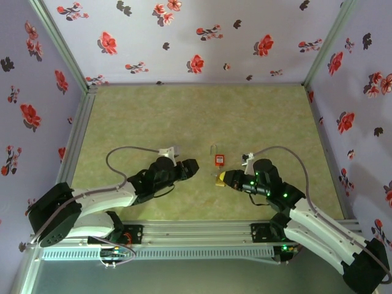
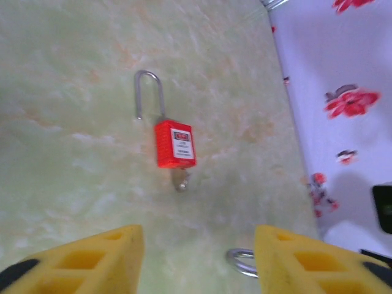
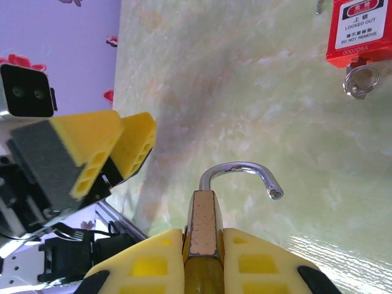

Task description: Unlock with the key

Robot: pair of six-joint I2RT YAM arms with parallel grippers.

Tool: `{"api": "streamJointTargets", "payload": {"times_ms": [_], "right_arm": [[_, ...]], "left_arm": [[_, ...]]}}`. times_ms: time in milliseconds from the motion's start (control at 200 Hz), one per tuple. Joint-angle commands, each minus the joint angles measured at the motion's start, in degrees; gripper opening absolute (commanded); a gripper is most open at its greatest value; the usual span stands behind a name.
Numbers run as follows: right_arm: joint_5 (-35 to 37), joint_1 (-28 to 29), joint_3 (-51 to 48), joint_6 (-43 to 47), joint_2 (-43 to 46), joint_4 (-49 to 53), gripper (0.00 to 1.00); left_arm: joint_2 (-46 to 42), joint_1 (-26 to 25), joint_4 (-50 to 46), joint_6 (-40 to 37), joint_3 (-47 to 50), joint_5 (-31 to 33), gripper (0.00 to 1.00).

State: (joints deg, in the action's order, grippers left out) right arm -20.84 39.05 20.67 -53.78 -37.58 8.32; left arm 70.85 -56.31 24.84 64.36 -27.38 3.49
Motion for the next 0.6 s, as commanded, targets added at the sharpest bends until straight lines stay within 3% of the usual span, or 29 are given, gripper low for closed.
{"api": "streamJointTargets", "payload": {"times_ms": [0, 165, 595], "right_arm": [[-0.3, 0.4, 3.0, 6.2, -0.1, -1.3, 0.0], [-1.3, 0.7, 2.7, 7.9, -0.7, -5.2, 0.0], [-0.9, 2.3, 1.9, 7.3, -2.4, -8.5, 0.0]], "left_arm": [[-0.2, 0.2, -0.2, 9.0, -2.0, -7.9, 0.59], [4.4, -0.2, 9.1, 18.8, -0.2, -10.5, 0.62], [26.8, -4.6, 42.8, 32.7, -2.1, -5.3, 0.57]]}}
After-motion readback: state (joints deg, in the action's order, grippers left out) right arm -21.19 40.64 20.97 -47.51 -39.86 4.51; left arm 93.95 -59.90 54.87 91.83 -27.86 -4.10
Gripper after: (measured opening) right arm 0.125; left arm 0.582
